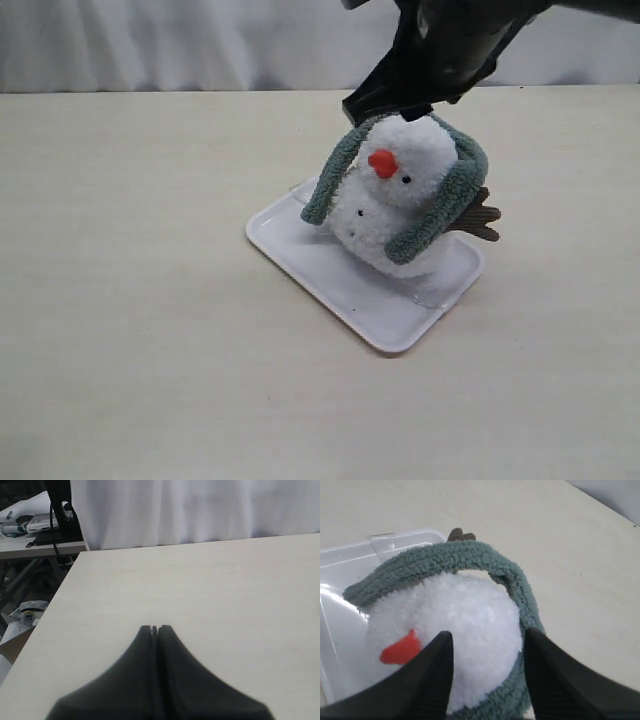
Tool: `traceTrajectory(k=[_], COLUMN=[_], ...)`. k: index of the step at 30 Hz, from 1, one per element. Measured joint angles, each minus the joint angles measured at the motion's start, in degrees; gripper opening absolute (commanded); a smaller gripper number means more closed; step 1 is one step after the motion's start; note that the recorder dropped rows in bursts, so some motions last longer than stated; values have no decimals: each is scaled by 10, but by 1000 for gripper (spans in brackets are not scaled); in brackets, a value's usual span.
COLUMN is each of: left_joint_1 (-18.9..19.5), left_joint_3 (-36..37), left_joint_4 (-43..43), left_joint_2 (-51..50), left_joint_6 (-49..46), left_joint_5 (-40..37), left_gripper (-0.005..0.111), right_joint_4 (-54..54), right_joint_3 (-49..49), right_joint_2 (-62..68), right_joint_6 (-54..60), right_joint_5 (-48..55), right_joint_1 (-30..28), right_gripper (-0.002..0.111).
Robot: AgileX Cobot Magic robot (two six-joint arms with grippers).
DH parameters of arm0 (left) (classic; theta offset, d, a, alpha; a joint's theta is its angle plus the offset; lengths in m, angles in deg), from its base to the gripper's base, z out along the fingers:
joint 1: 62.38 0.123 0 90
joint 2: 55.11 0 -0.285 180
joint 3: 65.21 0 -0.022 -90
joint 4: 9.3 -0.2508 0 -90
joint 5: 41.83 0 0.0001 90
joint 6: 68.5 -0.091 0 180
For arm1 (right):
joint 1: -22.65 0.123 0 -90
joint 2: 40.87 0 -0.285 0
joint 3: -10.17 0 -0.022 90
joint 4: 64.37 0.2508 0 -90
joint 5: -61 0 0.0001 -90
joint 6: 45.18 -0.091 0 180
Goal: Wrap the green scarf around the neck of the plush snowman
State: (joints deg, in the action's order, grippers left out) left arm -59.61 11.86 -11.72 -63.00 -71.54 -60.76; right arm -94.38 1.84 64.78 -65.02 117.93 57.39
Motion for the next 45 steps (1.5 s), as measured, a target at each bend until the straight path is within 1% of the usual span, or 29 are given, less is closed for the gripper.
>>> traceTrajectory(k=[2, 3, 8, 10, 14, 17, 23, 29, 38, 45], left_joint_1=[0, 0, 0, 0, 0, 0, 0, 0, 0, 0], left_joint_3=[0, 0, 0, 0, 0, 0, 0, 0, 0, 0], left_joint_4=[0, 0, 0, 0, 0, 0, 0, 0, 0, 0], left_joint_2=[0, 0, 0, 0, 0, 0, 0, 0, 0, 0], left_joint_6=[0, 0, 0, 0, 0, 0, 0, 0, 0, 0], left_joint_5=[0, 0, 0, 0, 0, 0, 0, 0, 0, 0], left_gripper=[0, 0, 0, 0, 0, 0, 0, 0, 0, 0], right_joint_4=[1, 1, -13, -15, -18, -20, -29, -22, -10, -8], right_joint_3=[-1, -2, 4, 19, 74, 118, 176, 215, 222, 222], right_joint_2=[-19, -26, -49, -50, -50, -50, -50, -45, -1, -13], right_joint_6=[17, 22, 38, 42, 43, 35, -23, -36, -36, -10], right_joint_5=[22, 33, 104, 111, 90, 47, -44, -130, -145, -147], right_joint_1=[0, 0, 0, 0, 0, -11, -45, -46, -46, -46], right_gripper=[42, 40, 14, 4, 4, 4, 4, 4, 4, 4])
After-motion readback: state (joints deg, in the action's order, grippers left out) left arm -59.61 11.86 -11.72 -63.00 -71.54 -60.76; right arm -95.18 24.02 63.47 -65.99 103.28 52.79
